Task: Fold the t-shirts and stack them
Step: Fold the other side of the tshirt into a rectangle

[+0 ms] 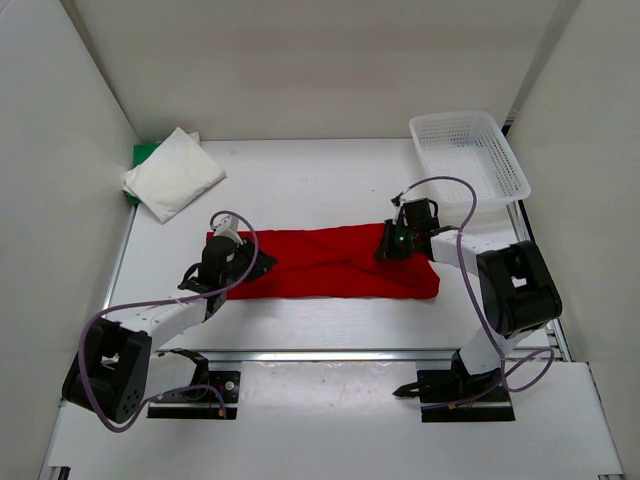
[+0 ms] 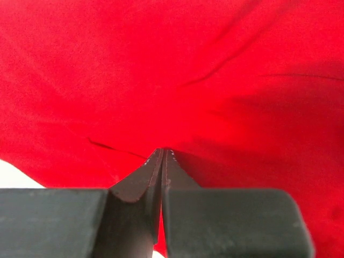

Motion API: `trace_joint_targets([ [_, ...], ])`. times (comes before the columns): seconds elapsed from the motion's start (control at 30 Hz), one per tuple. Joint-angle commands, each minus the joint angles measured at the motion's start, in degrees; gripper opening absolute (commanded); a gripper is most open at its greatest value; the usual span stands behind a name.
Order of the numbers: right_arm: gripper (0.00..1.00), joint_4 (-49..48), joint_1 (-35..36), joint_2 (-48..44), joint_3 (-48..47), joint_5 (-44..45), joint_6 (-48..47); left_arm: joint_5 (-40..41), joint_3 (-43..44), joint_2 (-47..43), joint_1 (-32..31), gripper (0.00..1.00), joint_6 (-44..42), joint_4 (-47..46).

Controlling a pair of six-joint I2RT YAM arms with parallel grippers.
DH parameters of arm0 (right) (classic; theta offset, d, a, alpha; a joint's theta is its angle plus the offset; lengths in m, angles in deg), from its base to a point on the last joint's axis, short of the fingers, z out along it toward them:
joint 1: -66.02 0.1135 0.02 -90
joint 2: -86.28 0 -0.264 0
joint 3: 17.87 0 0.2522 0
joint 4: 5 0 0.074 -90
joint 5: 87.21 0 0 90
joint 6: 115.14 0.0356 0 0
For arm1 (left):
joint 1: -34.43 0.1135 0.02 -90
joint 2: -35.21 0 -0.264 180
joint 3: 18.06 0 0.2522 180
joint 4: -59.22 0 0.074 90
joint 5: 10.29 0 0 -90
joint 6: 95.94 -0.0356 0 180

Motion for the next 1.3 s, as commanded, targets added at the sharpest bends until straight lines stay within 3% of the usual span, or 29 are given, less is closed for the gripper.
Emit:
trace_joint_targets([
  [0.0, 0.0, 0.1, 1.0, 0.5, -2.6, -2.7, -3.0, -1.2, -1.4, 0.5, 0.1, 0.3, -0.1, -3.6],
  [0.2, 0.0, 5.8, 3.2, -2.6, -0.3, -2.2, -4.9, -1.7, -0.9, 0.4, -0.1, 0.3, -0.1, -3.7],
  [0.33, 0.0, 10.4, 9.6, -8.6, 3.7, -0.9, -3.5, -2.3, 0.3, -1.0, 1.5, 0.3, -0.2, -3.6],
  [0.53, 0.02, 14.3, 14.3, -14.7, 1.1, 2.1, -3.6, -4.0, 2.2, -2.8, 4.1, 0.31, -0.1, -2.1],
  [0.67, 0.07, 12.5, 10.9, -15.6, 0.9, 5.0, -2.9, -3.4, 2.7, -2.8, 3.6, 0.31, -0.1, -2.1],
  [0.9, 0.0, 6.3, 7.8, -10.5, 3.8, 4.6, -0.9, -2.3, 4.3, 2.2, 1.2, 0.32, 0.9, -4.6],
  [1.0, 0.0, 5.4, 6.7, -9.7, 2.5, 3.6, -0.8, -3.1, 6.9, 7.0, 3.3, 0.31, 1.2, -5.6],
  [1.13, 0.0, -4.0, 0.3, -8.2, 1.2, 5.1, 2.8, -7.5, 9.0, 13.1, 8.7, 0.31, 5.3, -9.6],
  [1.23, 0.06, -5.4, -4.2, -4.9, -1.3, 6.5, 3.6, -12.3, 9.9, 17.0, 13.6, 0.31, 8.0, -11.1],
  [1.27, 0.13, -6.6, -5.4, -4.7, -1.2, 7.5, 3.6, -12.8, 10.4, 18.1, 14.5, 0.3, 7.9, -11.4],
])
